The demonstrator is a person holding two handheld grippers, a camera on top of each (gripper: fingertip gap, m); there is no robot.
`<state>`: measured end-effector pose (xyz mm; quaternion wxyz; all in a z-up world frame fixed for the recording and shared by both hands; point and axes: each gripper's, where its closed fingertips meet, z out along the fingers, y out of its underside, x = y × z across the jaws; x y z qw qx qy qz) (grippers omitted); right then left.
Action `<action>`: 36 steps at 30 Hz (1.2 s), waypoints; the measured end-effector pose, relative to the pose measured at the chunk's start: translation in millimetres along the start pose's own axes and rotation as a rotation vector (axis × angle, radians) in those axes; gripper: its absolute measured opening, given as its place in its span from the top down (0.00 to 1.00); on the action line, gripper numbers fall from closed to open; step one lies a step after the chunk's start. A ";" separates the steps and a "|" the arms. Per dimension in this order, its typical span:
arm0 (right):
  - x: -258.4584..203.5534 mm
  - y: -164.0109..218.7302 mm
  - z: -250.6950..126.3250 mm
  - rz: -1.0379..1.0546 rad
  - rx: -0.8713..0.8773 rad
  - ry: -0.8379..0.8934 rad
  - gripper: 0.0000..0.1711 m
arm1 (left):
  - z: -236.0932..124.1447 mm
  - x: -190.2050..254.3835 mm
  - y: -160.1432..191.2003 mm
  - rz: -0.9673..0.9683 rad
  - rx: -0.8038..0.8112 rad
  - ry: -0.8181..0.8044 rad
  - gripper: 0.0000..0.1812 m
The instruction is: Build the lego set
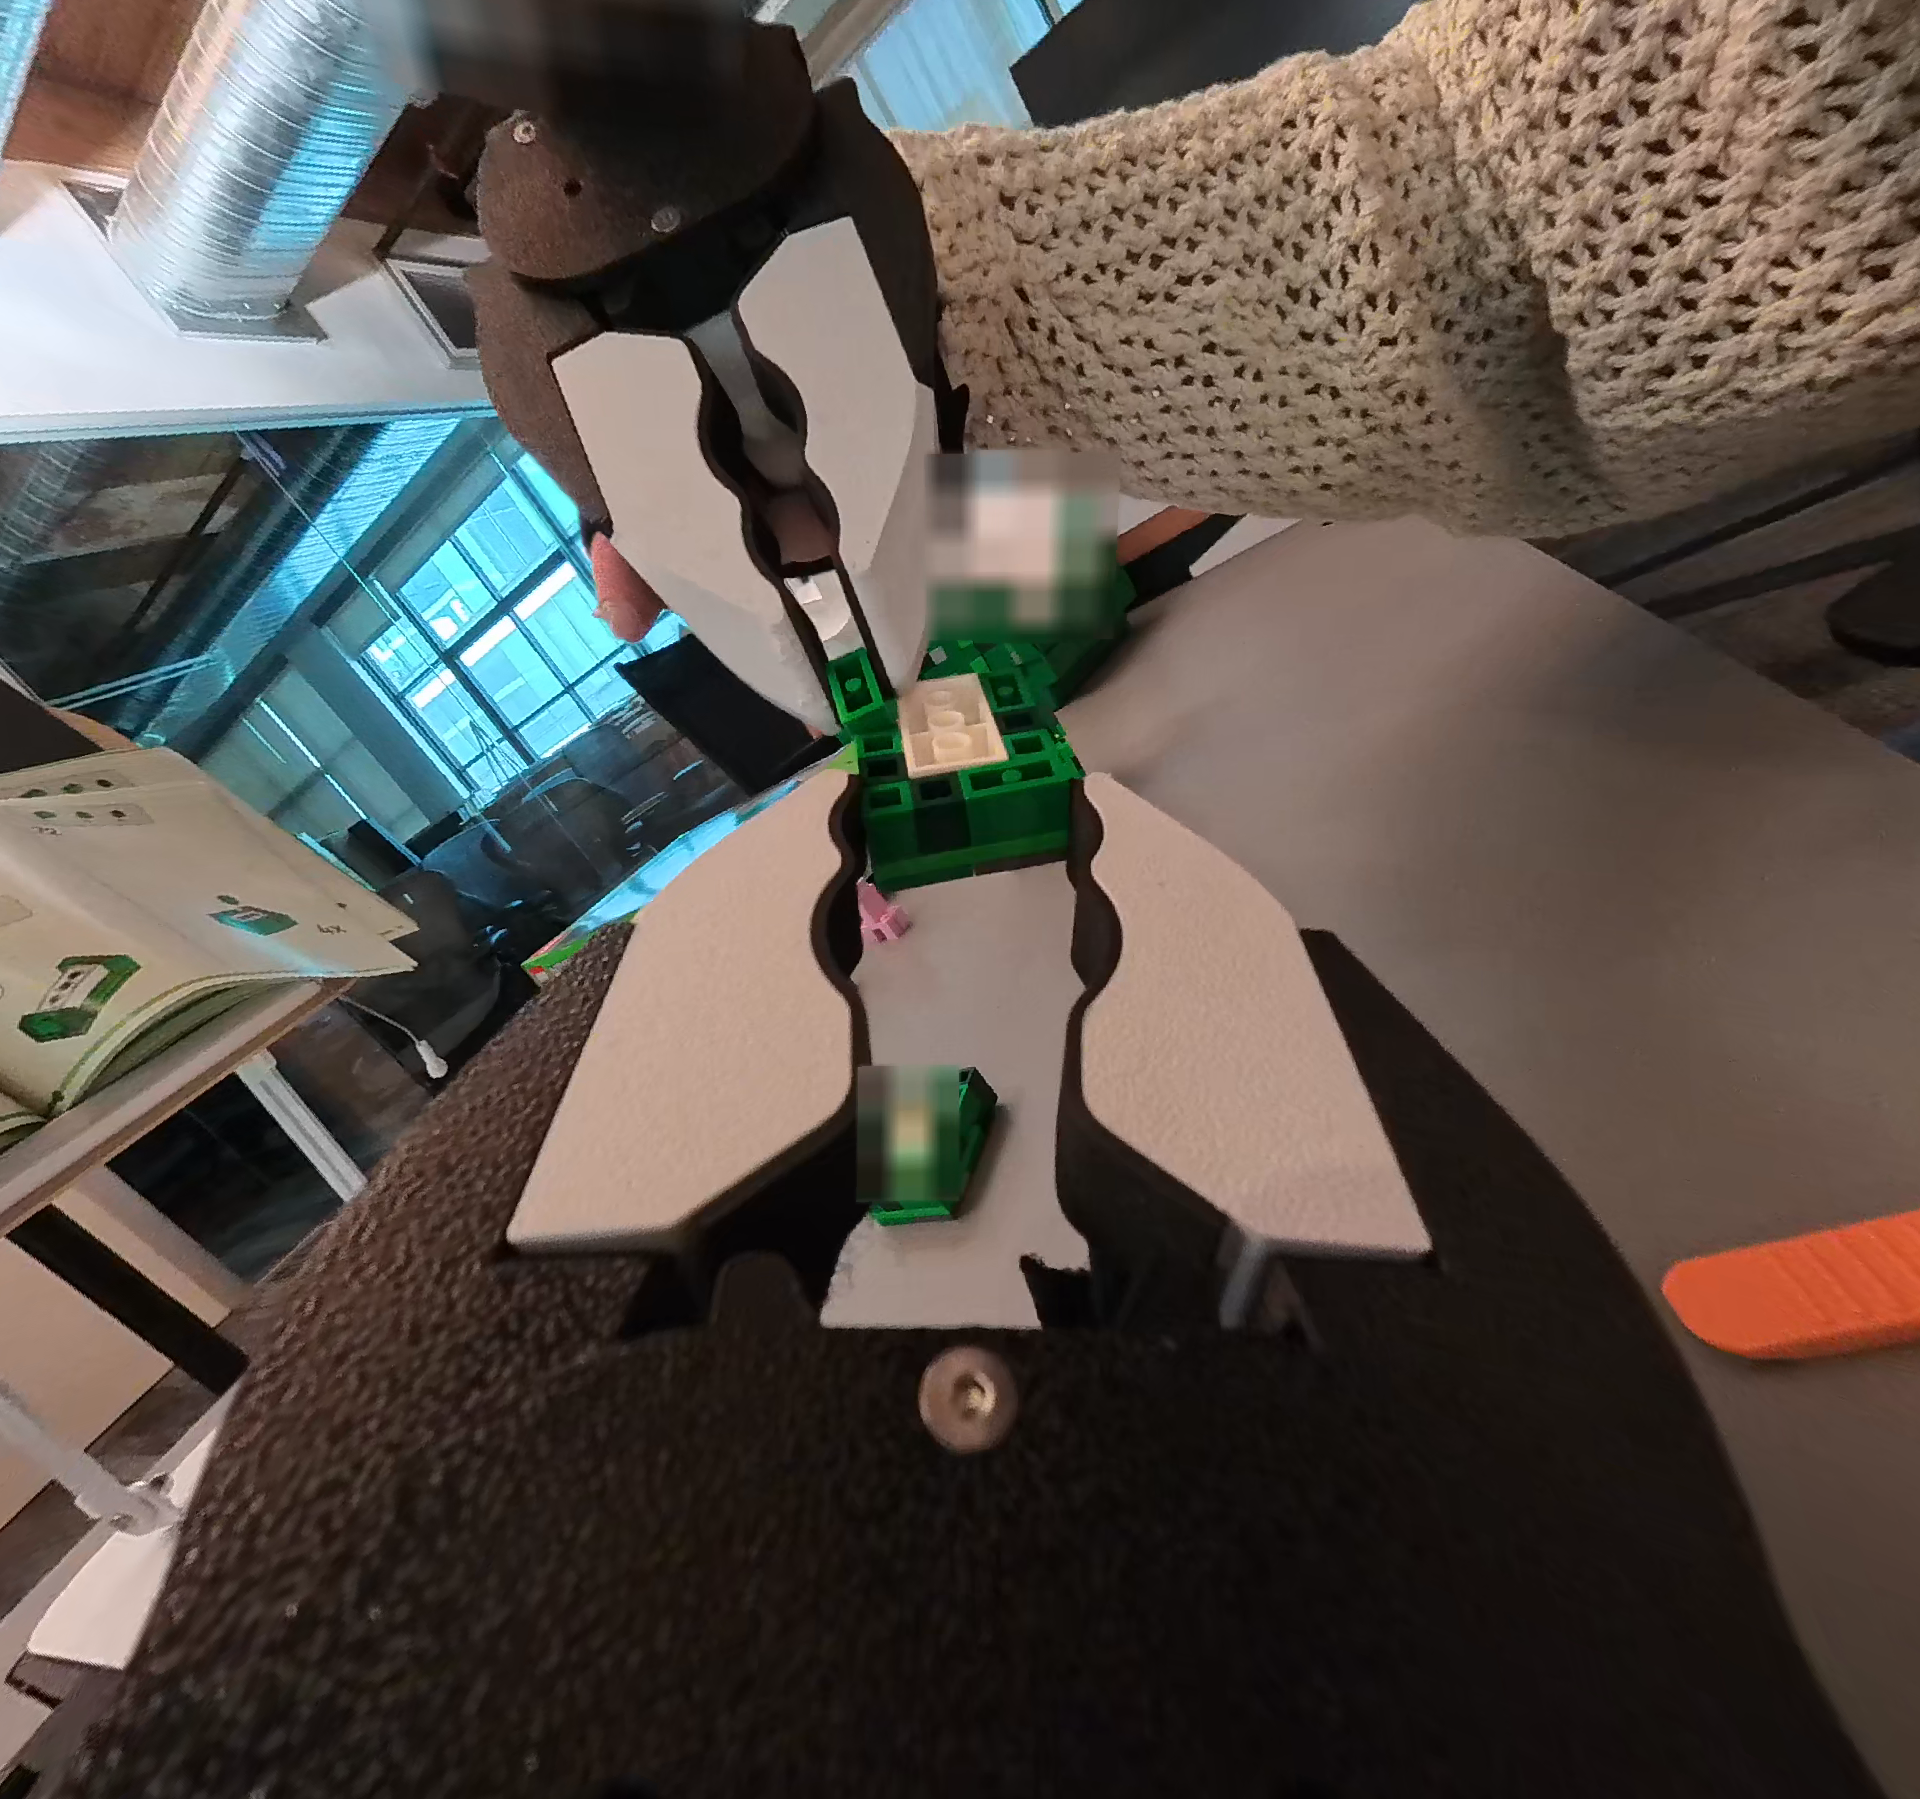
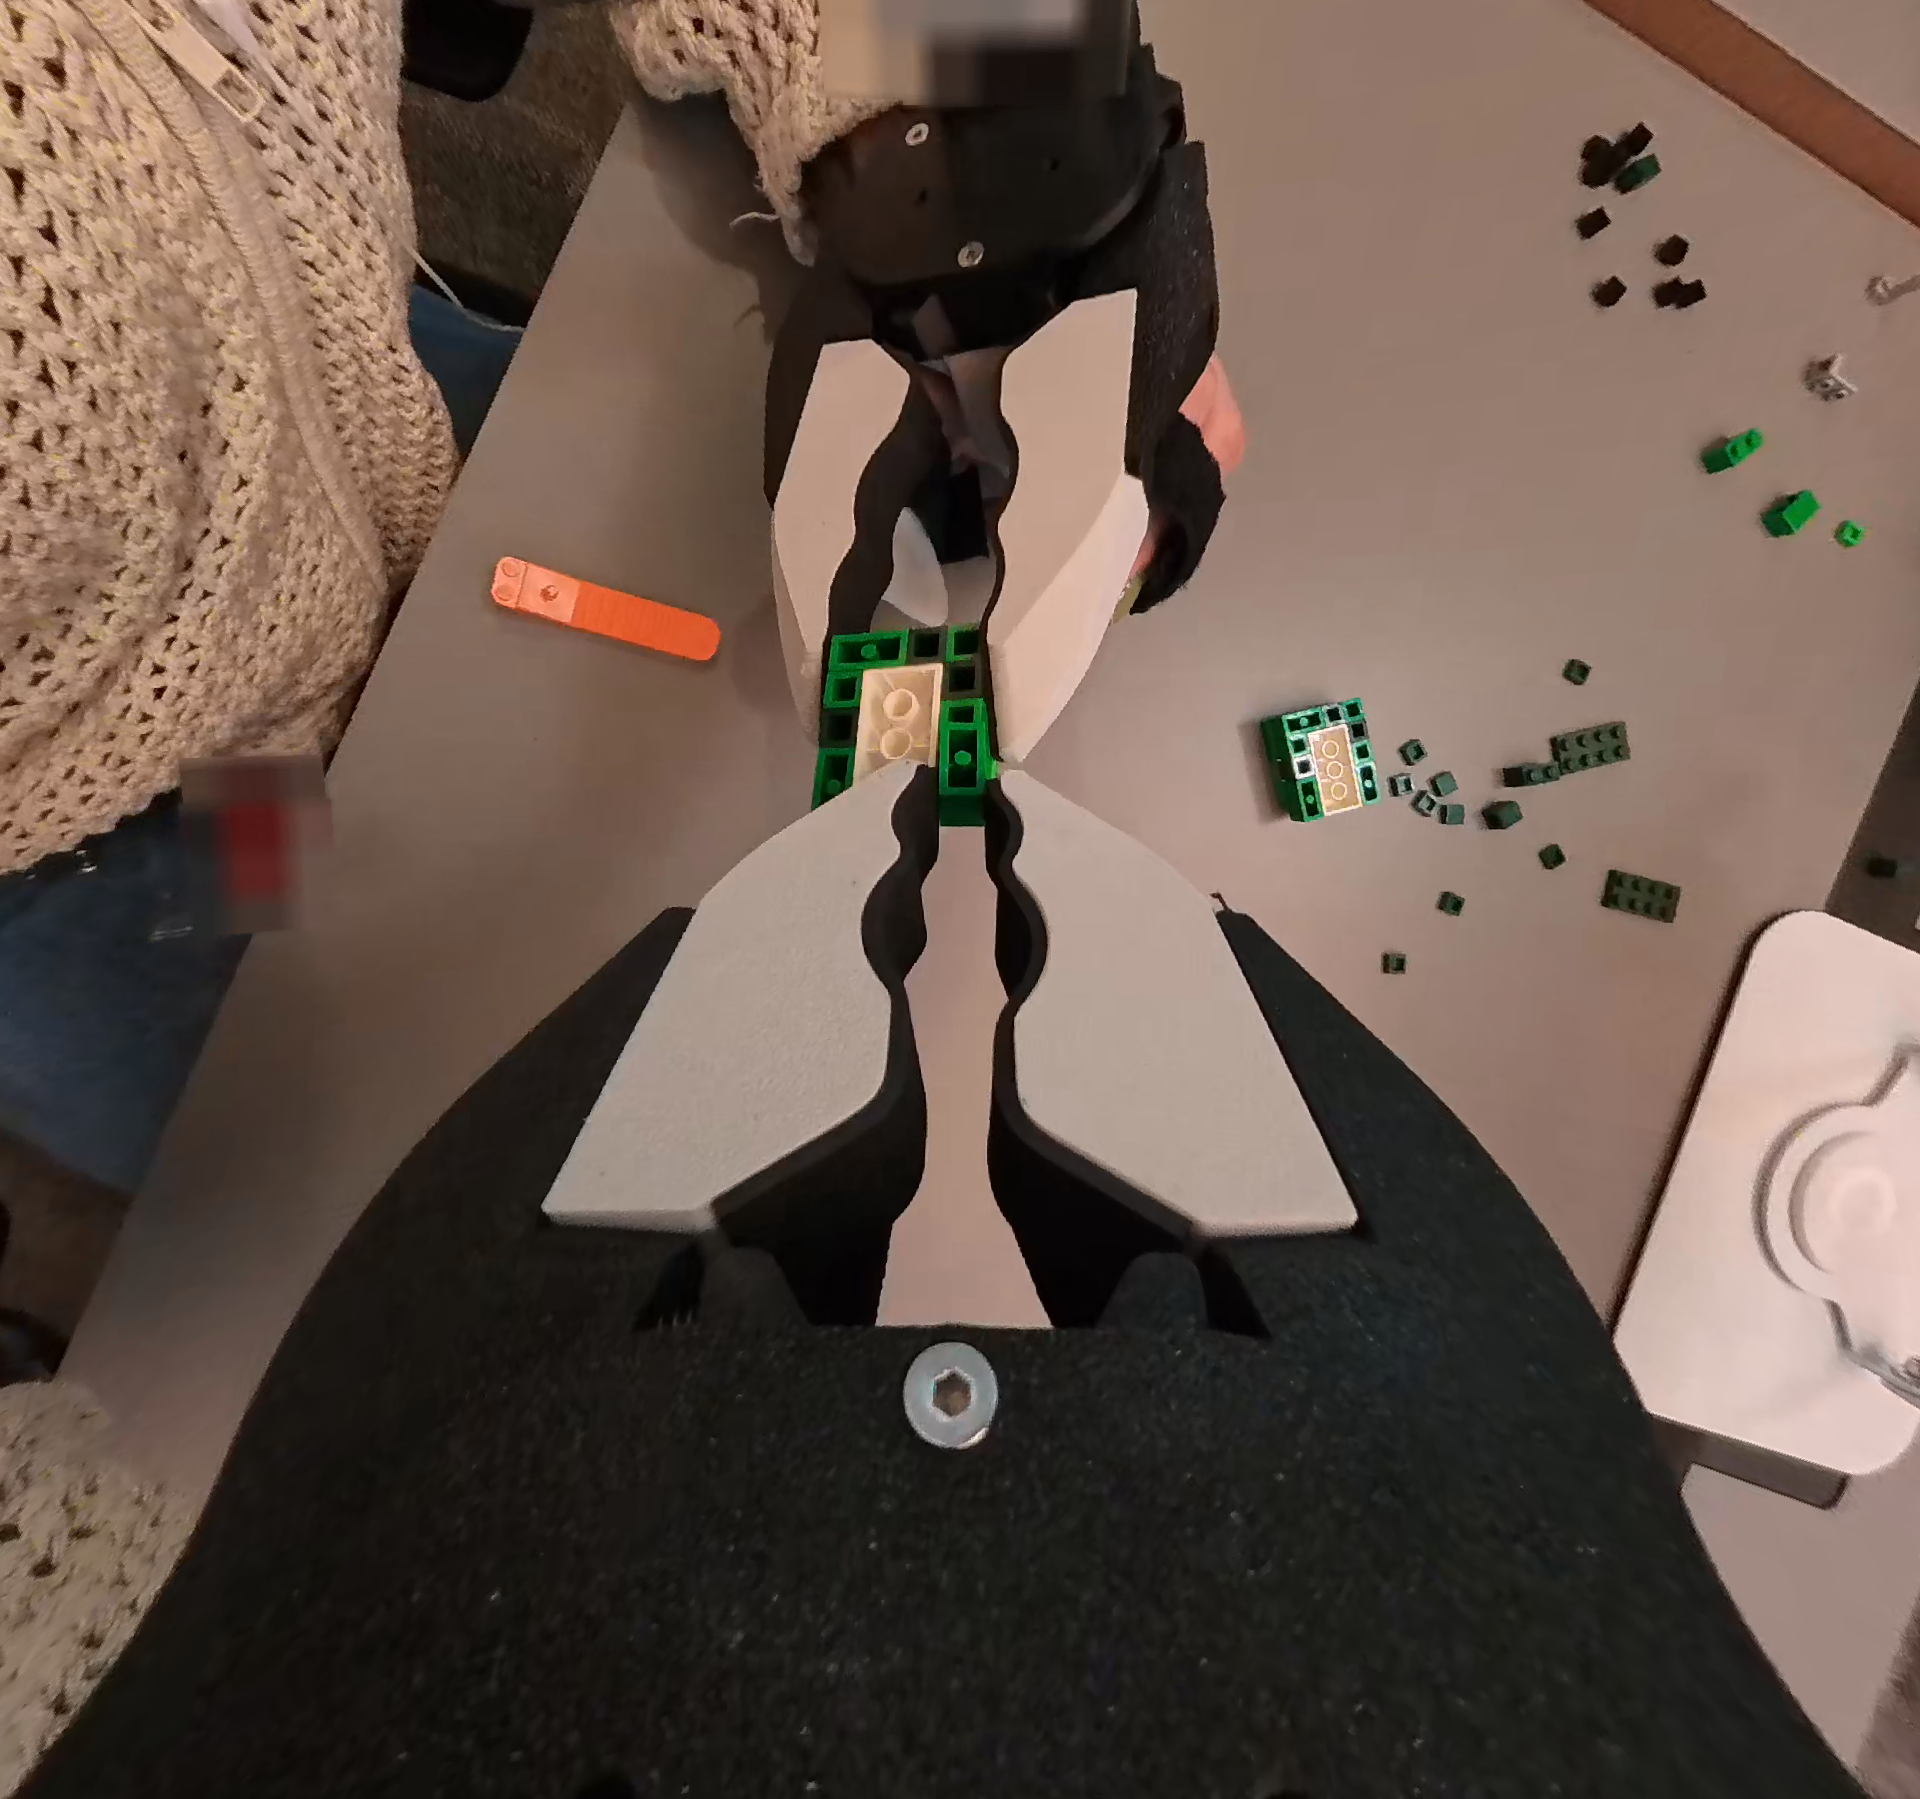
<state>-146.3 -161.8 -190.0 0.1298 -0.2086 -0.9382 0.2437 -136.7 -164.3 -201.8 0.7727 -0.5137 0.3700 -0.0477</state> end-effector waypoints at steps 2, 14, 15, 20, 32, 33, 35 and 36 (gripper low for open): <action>0.7 -0.2 -0.1 -0.001 -0.006 0.002 0.95 | 0.0 -0.6 -0.1 0.002 0.000 -0.004 0.80; 4.0 -8.3 -5.6 0.103 0.092 -0.058 0.95 | -3.4 -5.5 -8.4 -0.083 0.064 -0.009 0.80; 4.6 -8.7 -6.2 0.111 0.097 -0.064 0.95 | -3.9 -6.2 -9.0 -0.085 0.067 -0.011 0.80; 8.6 -8.8 -6.6 0.114 0.081 -0.060 0.95 | -3.9 -6.1 -8.9 -0.072 0.062 -0.012 0.80; 1.5 -6.9 -2.1 0.153 0.027 -0.130 0.95 | -3.2 -4.3 -6.5 -0.058 0.048 -0.006 0.80; 1.4 -6.7 -1.9 0.153 0.019 -0.126 0.95 | -3.2 -4.6 -6.4 -0.059 0.048 -0.005 0.80; 0.6 -6.0 -1.6 0.149 0.001 -0.124 0.94 | -3.0 -4.2 -5.9 -0.060 0.046 -0.004 0.80; 0.6 -6.1 -1.5 0.146 -0.005 -0.122 0.94 | -2.8 -4.3 -5.8 -0.059 0.045 -0.005 0.80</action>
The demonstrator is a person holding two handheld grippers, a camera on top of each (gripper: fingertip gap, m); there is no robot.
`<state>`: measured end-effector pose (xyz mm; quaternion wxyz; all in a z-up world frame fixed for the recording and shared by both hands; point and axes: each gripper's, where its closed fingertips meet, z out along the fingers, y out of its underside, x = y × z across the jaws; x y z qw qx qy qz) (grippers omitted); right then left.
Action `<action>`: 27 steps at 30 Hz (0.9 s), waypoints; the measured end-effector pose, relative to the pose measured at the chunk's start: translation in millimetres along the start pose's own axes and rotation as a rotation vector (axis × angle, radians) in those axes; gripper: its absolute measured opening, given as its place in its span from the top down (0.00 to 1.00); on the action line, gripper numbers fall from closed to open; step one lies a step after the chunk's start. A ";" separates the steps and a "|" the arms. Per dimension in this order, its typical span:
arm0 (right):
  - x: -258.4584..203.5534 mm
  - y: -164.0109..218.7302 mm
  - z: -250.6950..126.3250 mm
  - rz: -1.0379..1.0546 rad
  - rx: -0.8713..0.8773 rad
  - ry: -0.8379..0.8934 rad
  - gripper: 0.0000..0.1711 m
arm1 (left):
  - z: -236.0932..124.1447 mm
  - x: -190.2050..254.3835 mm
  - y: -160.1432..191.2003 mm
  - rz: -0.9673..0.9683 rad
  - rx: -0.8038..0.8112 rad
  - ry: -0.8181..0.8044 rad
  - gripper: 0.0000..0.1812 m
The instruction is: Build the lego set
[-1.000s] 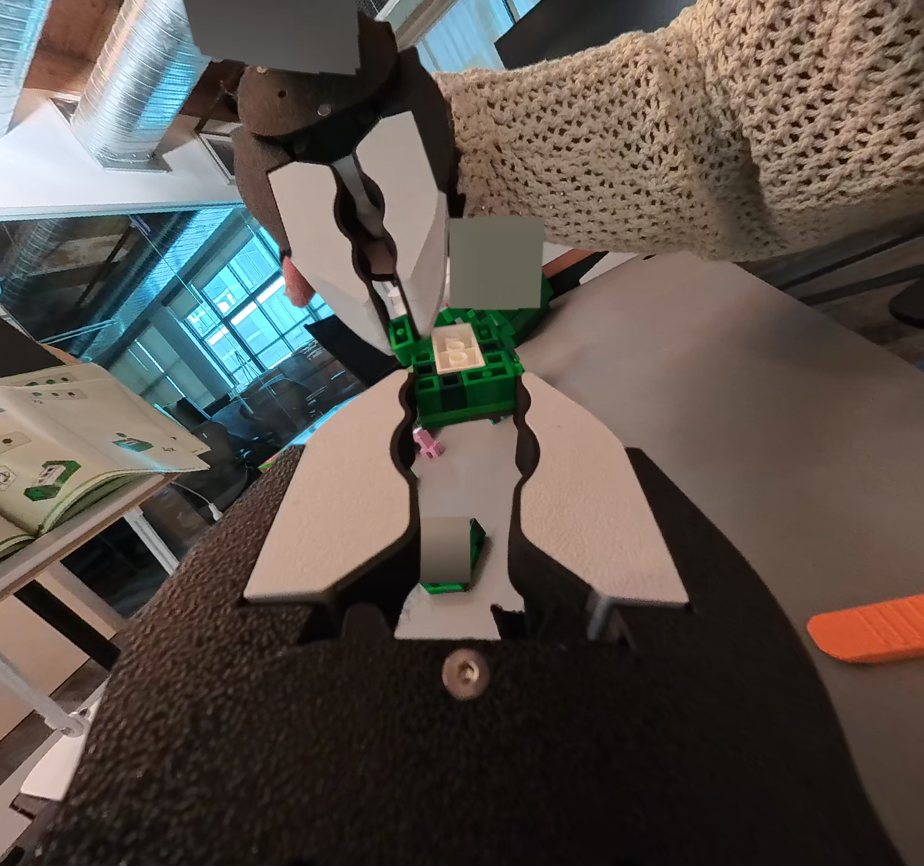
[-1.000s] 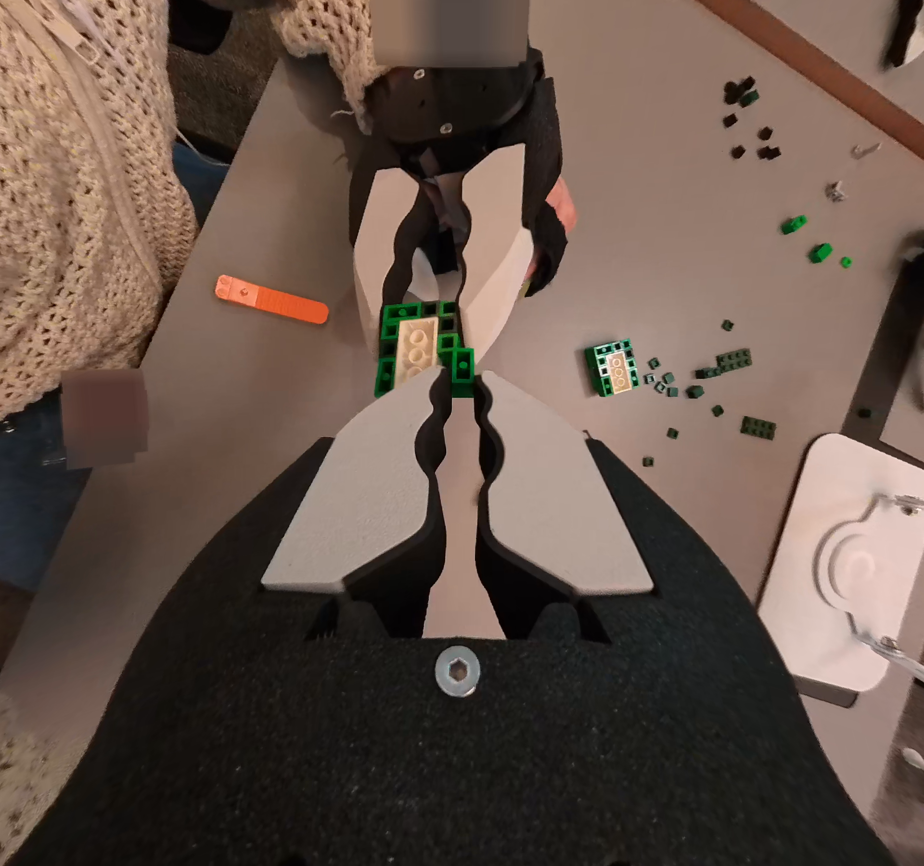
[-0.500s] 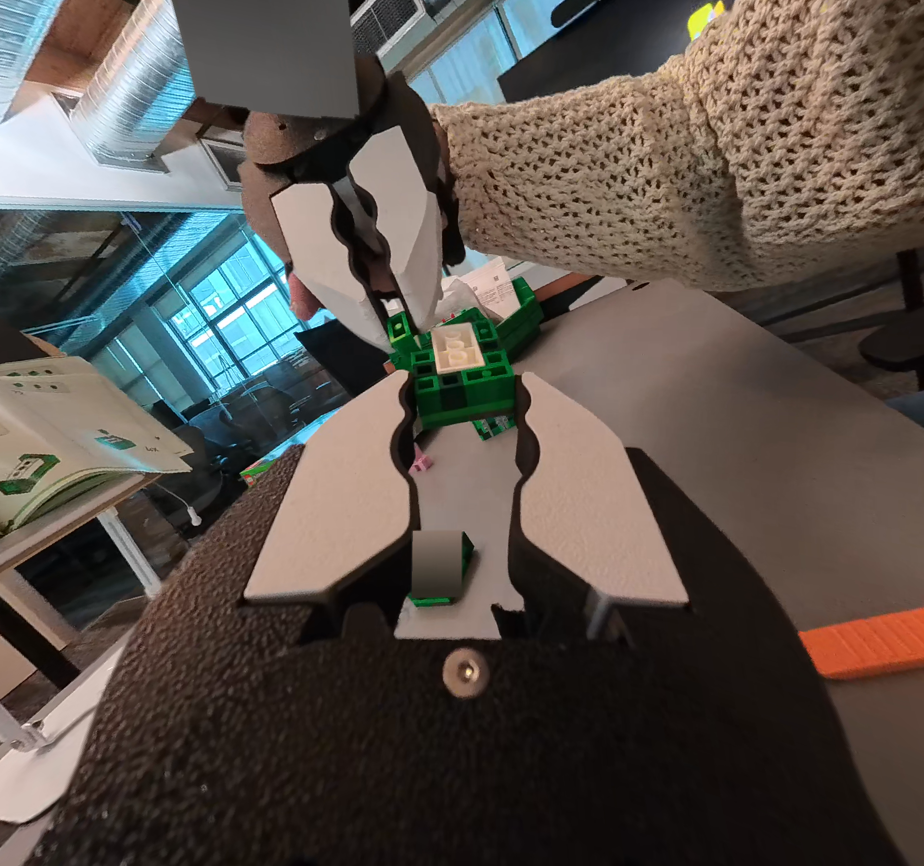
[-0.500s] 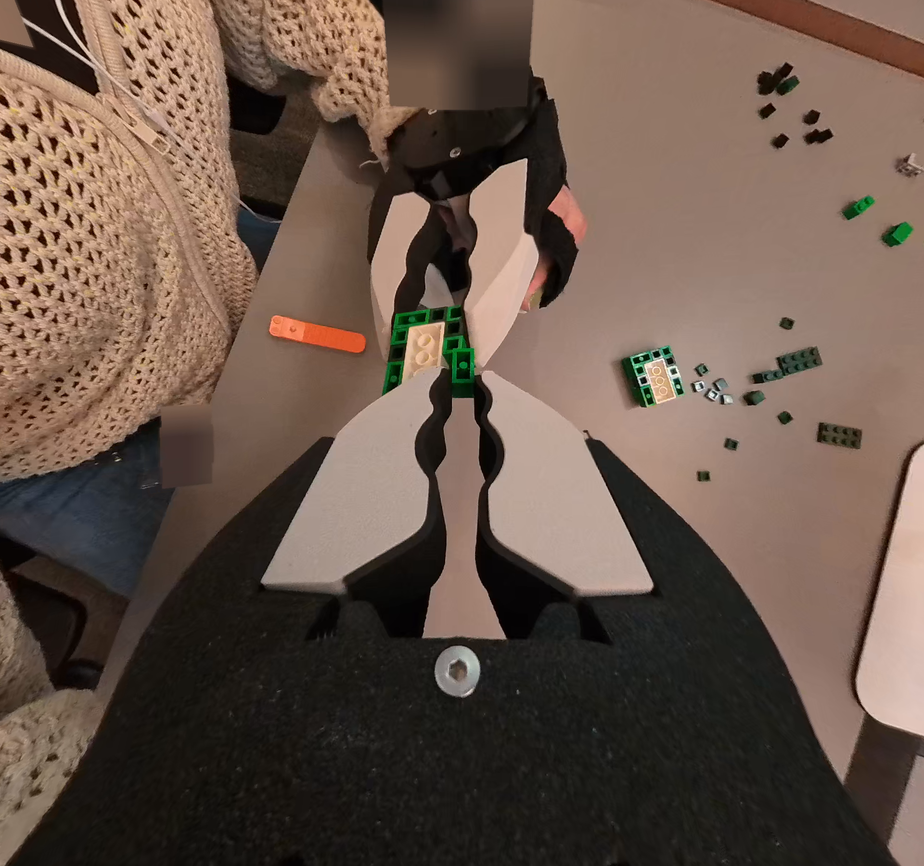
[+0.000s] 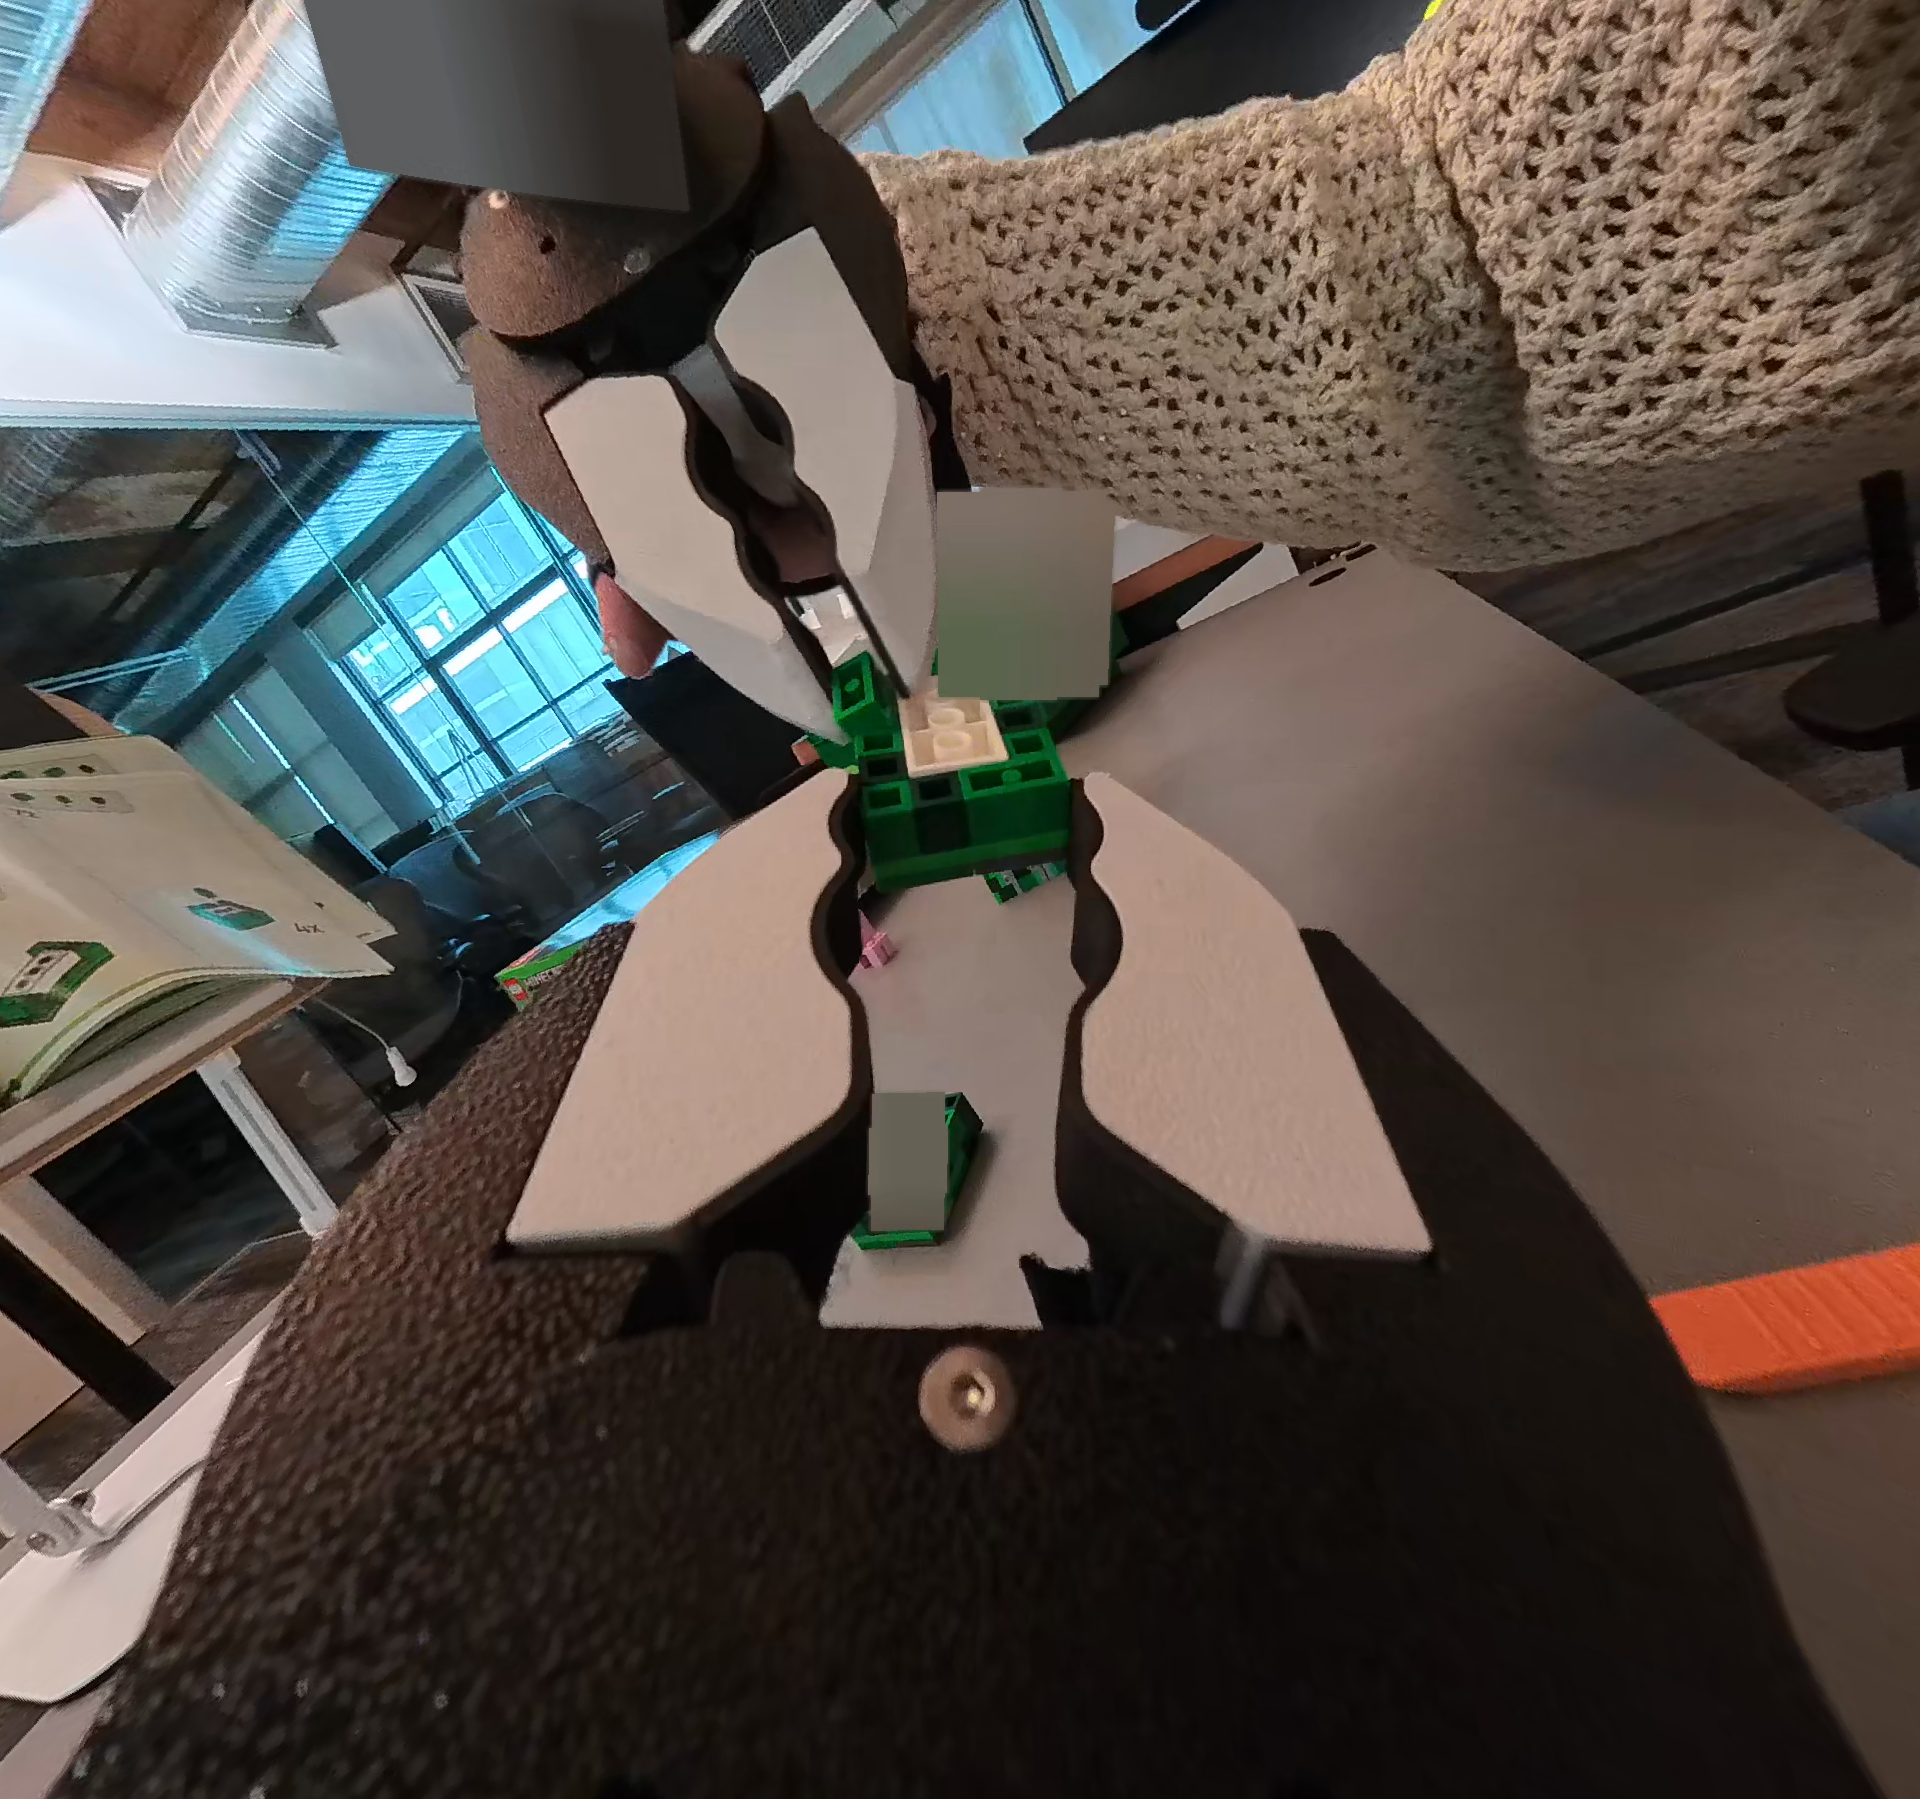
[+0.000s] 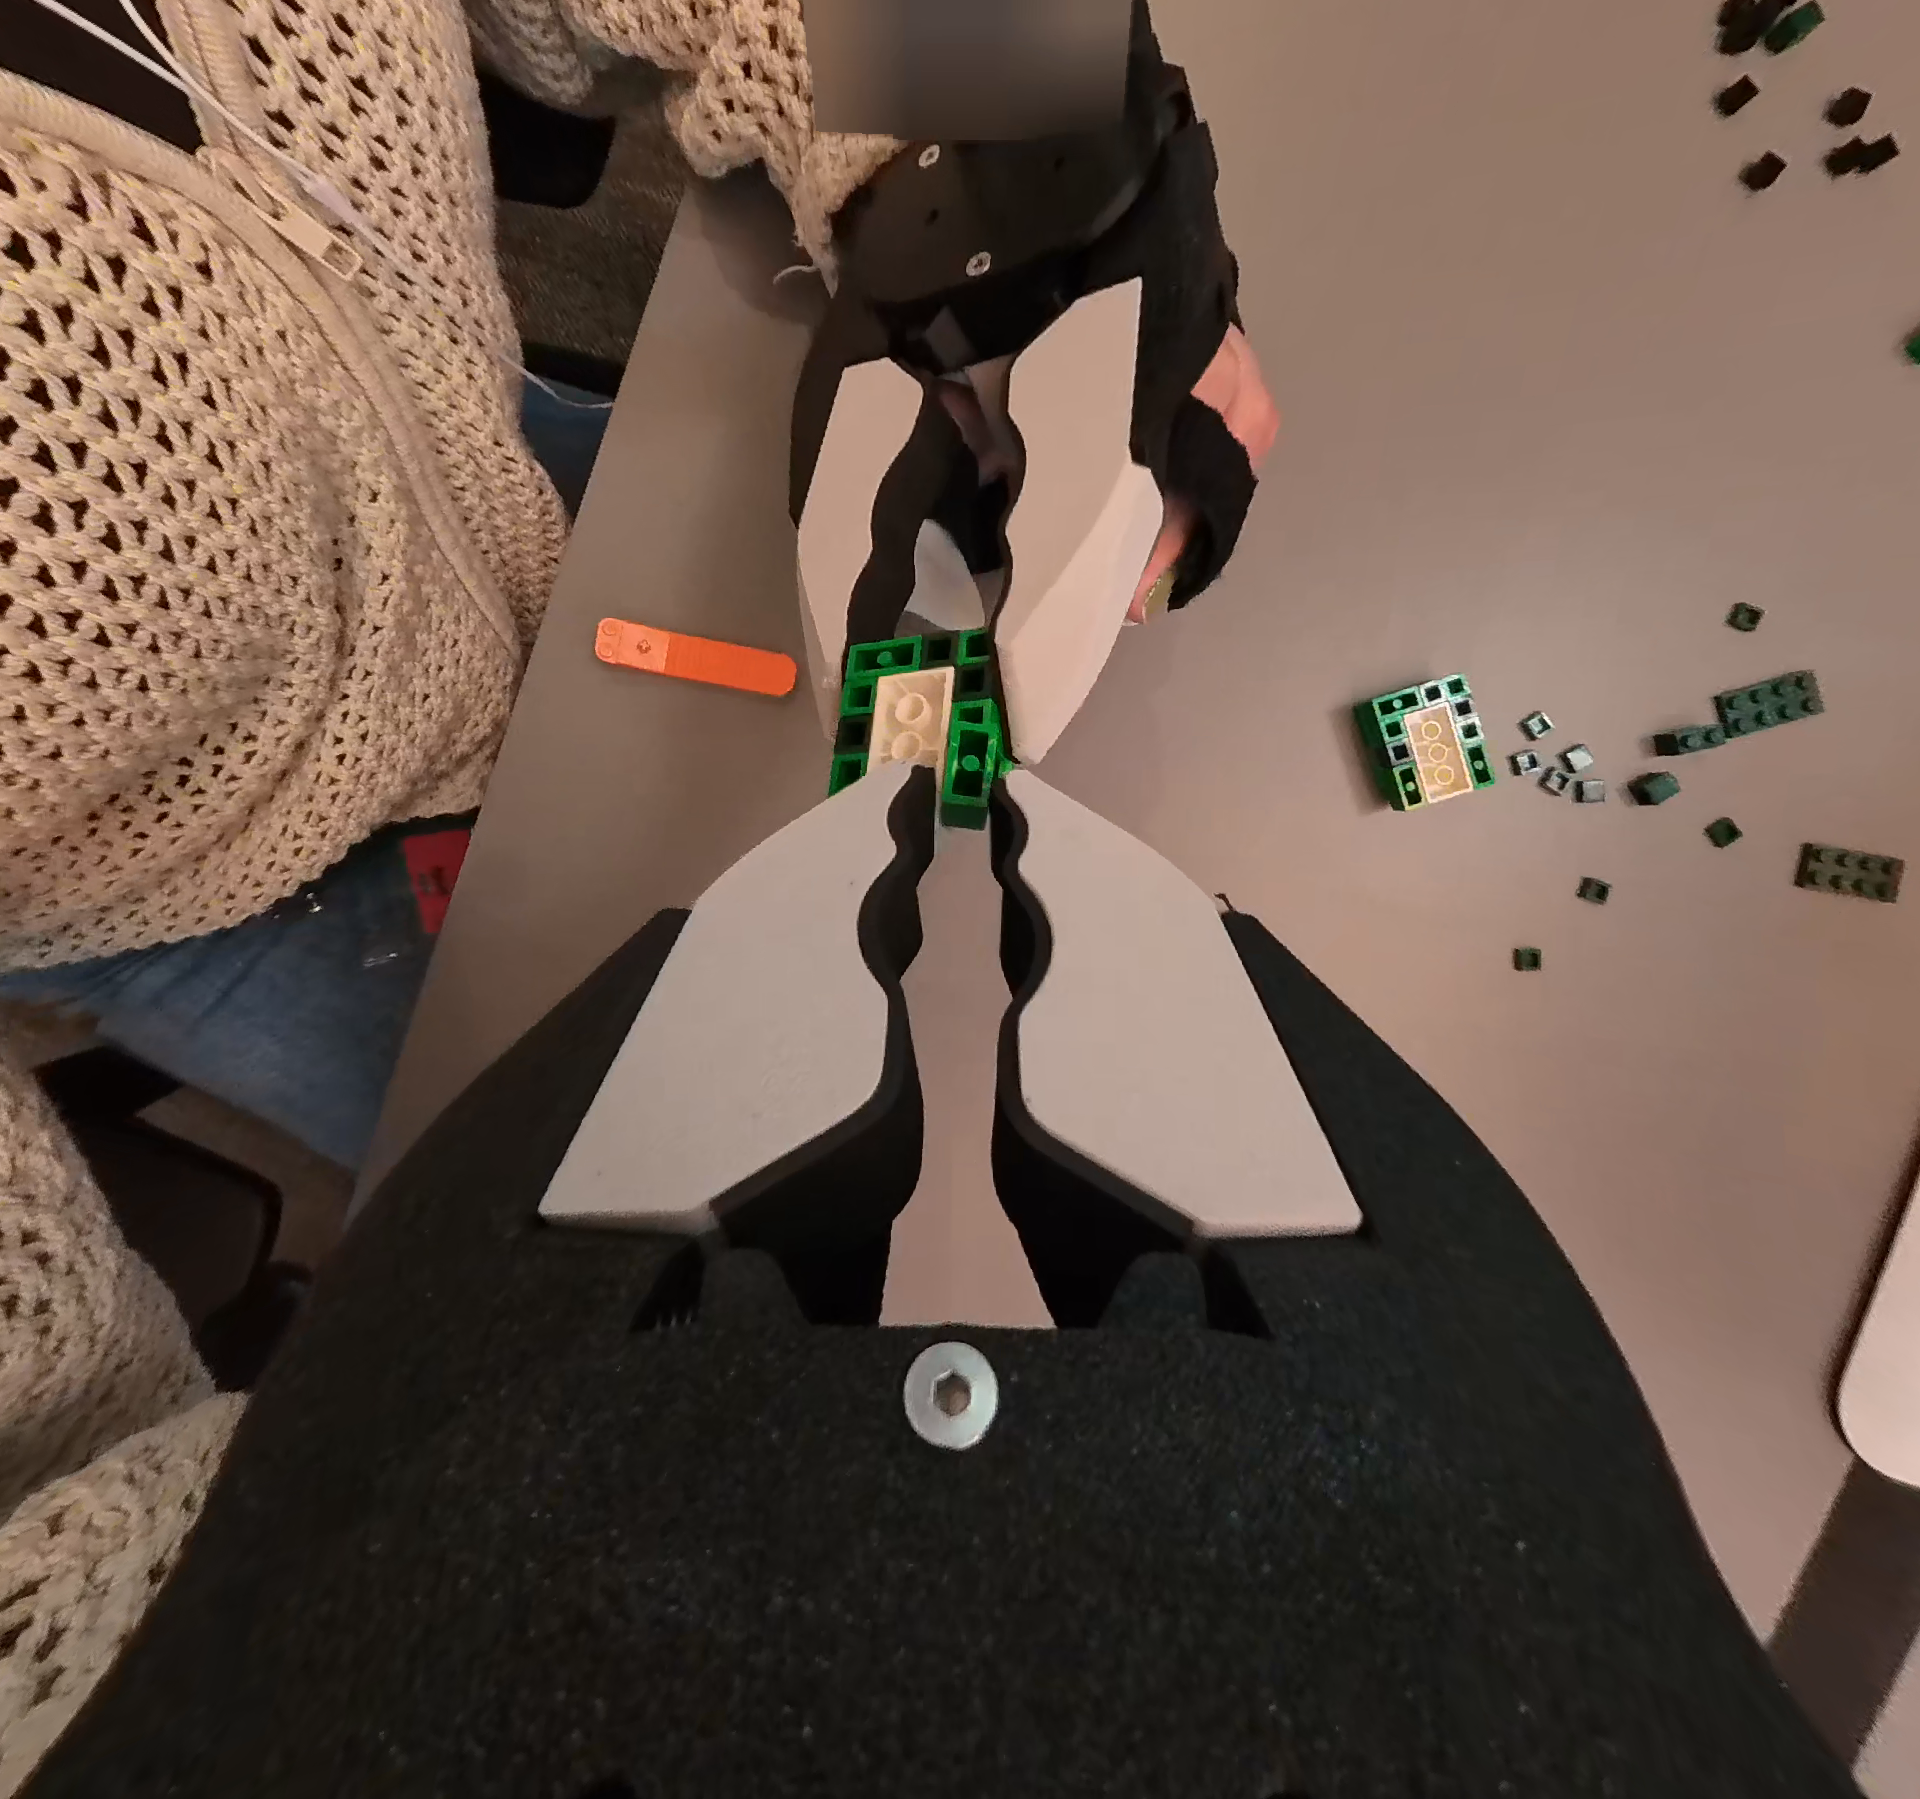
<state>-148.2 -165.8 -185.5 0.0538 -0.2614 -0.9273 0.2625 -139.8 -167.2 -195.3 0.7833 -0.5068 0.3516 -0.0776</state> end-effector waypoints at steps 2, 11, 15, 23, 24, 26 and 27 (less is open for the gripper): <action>0.0 0.2 0.3 -0.002 -0.009 0.006 0.94 | -0.1 -0.2 0.4 -0.001 -0.002 0.000 0.80; 0.4 1.4 0.2 -0.024 -0.051 0.042 0.92 | -0.2 -1.1 1.3 -0.001 -0.006 -0.003 0.80; 0.2 1.6 0.2 -0.034 -0.065 0.059 0.92 | -0.1 -0.8 1.6 0.000 -0.008 -0.002 0.80; 1.5 -4.3 -9.8 -0.049 0.009 0.144 0.88 | -0.6 -2.6 1.5 0.007 -0.010 -0.014 0.80; 0.5 -5.4 -12.1 -0.051 0.031 0.158 0.88 | -0.7 -2.6 1.3 0.009 -0.009 -0.016 0.80; -2.3 -5.9 -14.6 -0.057 0.066 0.183 0.88 | -0.7 -2.6 1.4 0.012 -0.010 -0.017 0.80; -3.7 -5.5 -15.2 -0.062 0.079 0.197 0.88 | -0.7 -2.7 1.5 0.013 -0.010 -0.018 0.80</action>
